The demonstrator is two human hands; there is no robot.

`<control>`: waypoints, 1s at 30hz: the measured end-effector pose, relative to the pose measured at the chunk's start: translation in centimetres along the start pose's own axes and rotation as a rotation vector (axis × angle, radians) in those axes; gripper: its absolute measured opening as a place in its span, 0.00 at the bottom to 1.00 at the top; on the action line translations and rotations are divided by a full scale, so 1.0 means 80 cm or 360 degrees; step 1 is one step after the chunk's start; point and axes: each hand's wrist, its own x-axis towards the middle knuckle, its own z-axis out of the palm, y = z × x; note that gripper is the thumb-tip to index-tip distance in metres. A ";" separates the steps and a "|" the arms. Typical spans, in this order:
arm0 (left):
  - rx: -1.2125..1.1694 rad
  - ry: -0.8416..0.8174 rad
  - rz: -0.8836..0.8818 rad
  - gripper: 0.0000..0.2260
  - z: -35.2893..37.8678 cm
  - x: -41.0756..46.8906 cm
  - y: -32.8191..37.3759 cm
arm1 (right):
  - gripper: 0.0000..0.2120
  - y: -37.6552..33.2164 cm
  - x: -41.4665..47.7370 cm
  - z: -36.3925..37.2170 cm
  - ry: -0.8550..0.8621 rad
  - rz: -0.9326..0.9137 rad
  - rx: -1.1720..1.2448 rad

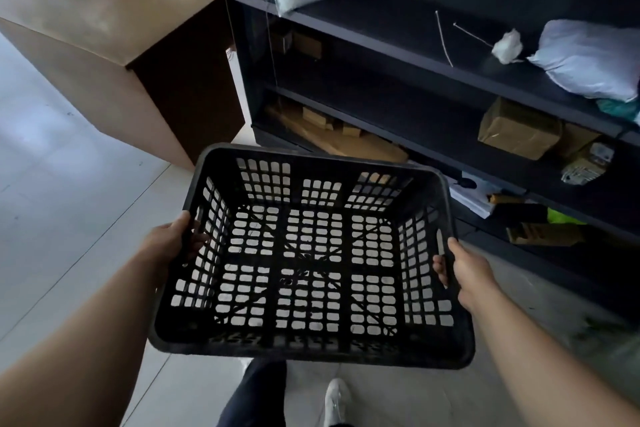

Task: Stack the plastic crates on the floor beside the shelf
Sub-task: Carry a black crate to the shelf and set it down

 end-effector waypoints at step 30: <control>0.0508 -0.0184 0.0019 0.17 0.182 0.543 0.105 | 0.16 0.039 0.383 0.269 0.0415 0.0289 -0.0028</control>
